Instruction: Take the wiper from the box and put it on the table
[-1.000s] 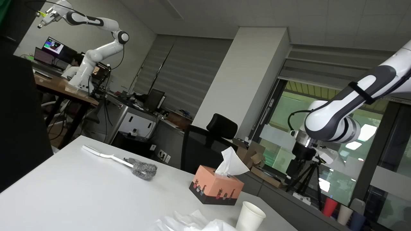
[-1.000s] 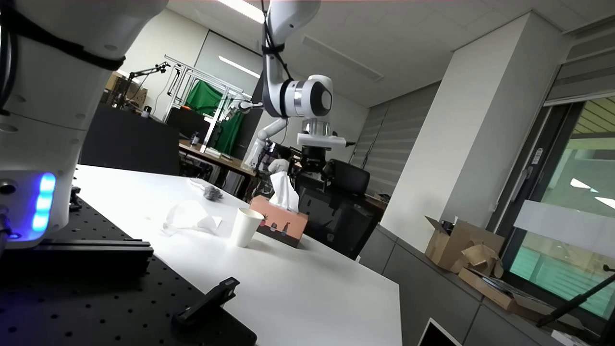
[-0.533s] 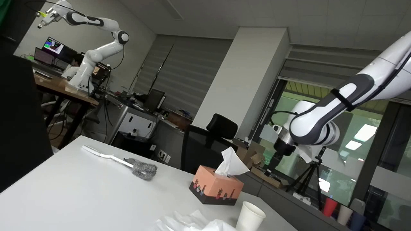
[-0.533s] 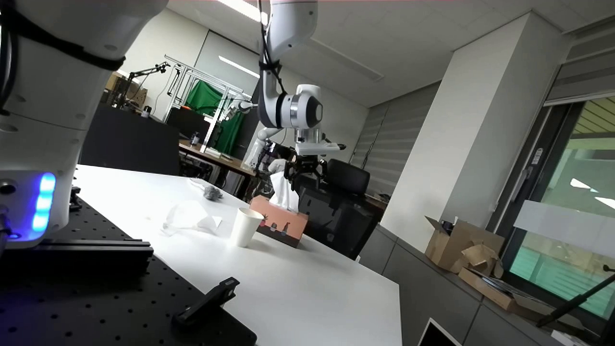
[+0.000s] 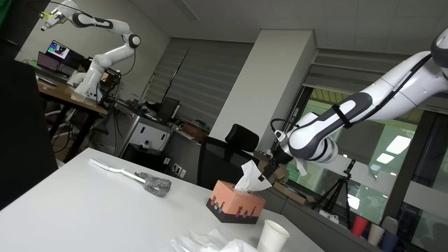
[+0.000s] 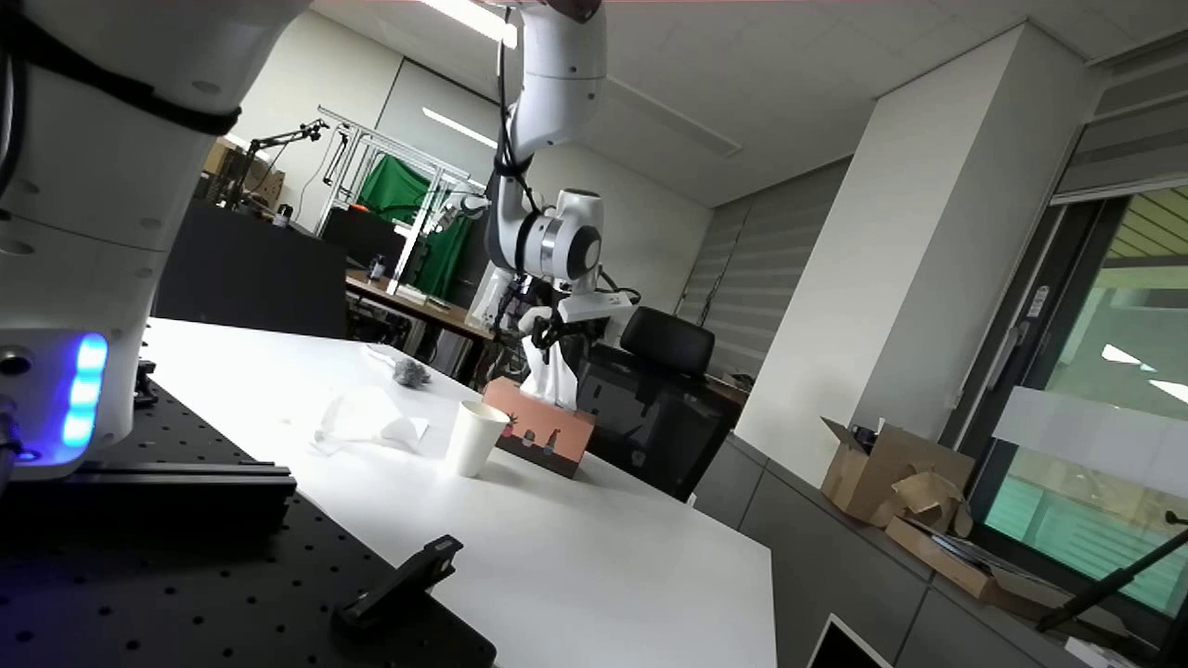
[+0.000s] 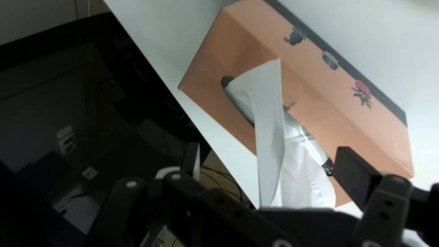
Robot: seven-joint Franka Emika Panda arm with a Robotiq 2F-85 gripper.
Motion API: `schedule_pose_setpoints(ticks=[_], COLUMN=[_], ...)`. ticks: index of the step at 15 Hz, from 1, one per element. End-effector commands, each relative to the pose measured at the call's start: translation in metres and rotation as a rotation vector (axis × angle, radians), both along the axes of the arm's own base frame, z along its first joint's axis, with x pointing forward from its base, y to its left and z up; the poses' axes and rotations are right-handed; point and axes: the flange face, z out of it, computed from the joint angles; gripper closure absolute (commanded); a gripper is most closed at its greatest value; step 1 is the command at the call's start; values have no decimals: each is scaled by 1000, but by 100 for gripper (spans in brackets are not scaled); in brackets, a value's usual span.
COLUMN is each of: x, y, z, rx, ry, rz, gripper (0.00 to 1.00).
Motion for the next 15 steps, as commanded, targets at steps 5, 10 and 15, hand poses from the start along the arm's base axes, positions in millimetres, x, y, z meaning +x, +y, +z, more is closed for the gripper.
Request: schedule_pose_setpoints(ticks=[5,10,15], x=[30,36,41], y=[3,-6,-11], z=[-2,3,17], rx=[29,36,67], ry=[-90,-48,103], rz=[66,23,-31], gripper=[55,89,100])
